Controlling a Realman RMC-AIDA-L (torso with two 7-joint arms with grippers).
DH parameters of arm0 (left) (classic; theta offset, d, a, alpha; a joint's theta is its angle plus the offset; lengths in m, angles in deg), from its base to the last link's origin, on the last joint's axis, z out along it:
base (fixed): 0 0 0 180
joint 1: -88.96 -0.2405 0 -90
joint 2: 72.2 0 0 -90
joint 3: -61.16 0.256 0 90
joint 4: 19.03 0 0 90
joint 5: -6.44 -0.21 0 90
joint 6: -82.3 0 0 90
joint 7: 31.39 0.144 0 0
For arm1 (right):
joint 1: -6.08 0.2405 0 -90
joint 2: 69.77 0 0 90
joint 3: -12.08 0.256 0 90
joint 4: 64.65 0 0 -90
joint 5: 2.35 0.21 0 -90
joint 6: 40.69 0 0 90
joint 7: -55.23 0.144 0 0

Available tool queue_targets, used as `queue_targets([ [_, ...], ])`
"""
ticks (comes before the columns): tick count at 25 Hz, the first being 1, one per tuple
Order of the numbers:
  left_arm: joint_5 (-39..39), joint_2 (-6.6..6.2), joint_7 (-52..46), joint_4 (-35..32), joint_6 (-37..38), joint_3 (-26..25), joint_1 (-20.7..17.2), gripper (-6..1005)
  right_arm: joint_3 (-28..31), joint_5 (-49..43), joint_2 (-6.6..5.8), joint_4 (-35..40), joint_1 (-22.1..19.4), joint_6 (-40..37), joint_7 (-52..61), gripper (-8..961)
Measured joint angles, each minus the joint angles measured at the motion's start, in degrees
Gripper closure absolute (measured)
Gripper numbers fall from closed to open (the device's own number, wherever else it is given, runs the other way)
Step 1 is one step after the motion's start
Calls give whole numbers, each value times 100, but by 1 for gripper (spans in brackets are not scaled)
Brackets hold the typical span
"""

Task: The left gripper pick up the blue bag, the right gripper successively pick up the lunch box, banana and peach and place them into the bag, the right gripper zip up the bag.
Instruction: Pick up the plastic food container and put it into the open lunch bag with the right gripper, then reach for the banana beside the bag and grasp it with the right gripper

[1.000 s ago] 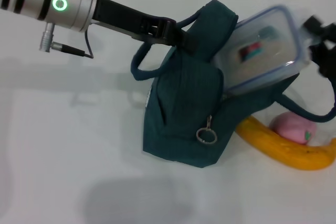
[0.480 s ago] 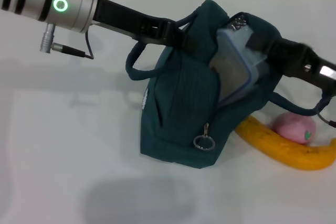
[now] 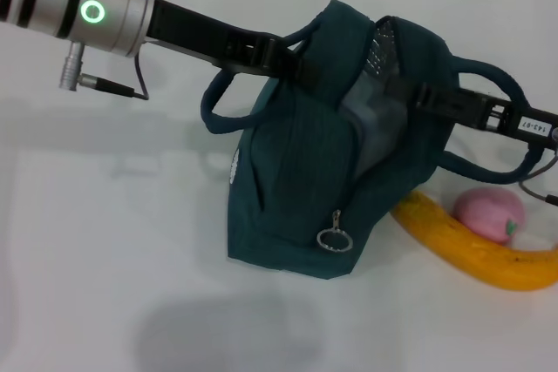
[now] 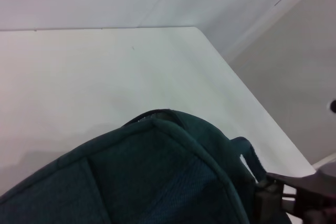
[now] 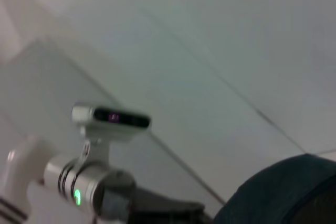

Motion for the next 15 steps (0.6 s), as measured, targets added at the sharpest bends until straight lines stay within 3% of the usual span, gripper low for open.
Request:
queue_targets([
  [3,-2,1,37,8,-2,-1,-6,949,0,-458,-88,416,-5,-145,26,590],
  [7,-2,0,78,27,-53,-9,-39,949,5,-787,-334,1063,-27,-711,60,455],
  [11,-9,-3,95,56,-143,-9,-136,949,53,-1097,-534,2262,-320,-1041,529,458],
  [13,-17,-5,101,71,-184,-12,-221,948,86,-1523,-536,3105,-516,-1008,944,460],
  [15,-18,-9,102,75,-213,-24,-297,948,124,-2141,-452,4149,-717,-920,1437,460],
])
